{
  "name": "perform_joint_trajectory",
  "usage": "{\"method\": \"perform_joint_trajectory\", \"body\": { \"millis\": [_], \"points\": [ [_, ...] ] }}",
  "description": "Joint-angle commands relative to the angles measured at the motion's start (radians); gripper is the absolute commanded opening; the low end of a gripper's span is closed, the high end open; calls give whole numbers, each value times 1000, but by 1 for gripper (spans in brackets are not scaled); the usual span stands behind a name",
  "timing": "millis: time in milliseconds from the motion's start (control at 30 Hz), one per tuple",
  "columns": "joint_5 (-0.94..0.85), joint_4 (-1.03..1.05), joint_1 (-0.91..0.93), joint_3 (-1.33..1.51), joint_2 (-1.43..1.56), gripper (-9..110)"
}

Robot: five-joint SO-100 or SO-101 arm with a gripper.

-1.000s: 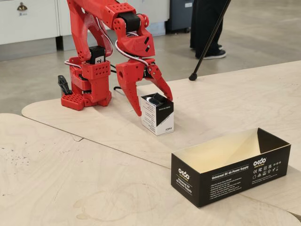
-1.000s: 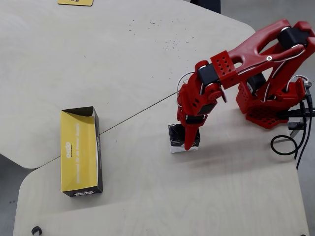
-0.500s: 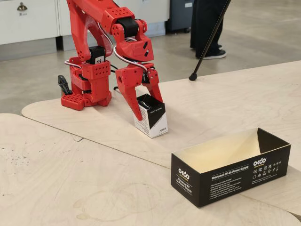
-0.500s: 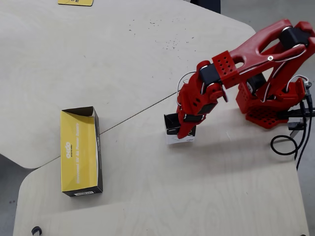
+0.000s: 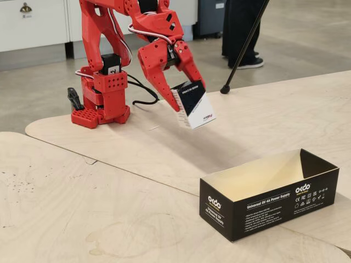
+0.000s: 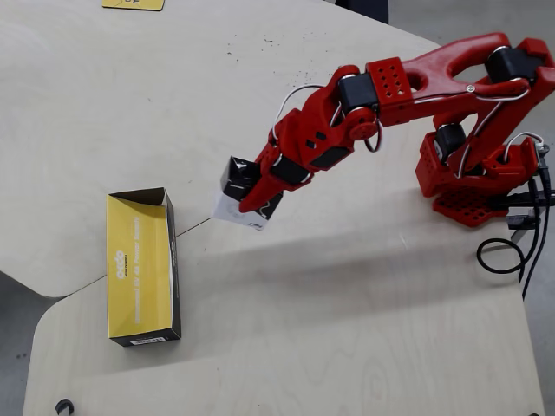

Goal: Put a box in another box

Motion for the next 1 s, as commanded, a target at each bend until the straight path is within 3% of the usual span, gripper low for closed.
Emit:
{"method": "perform_joint_trajectory", "body": {
  "millis": [0,233,500,967],
  "points": [
    [141,-64,15,-221,-83,13],
    [525,74,-8,-655,-341,13],
    [687,110,-75,-790,-453,13],
    [865,-21,-143,-885,-657,13]
  ]
}}
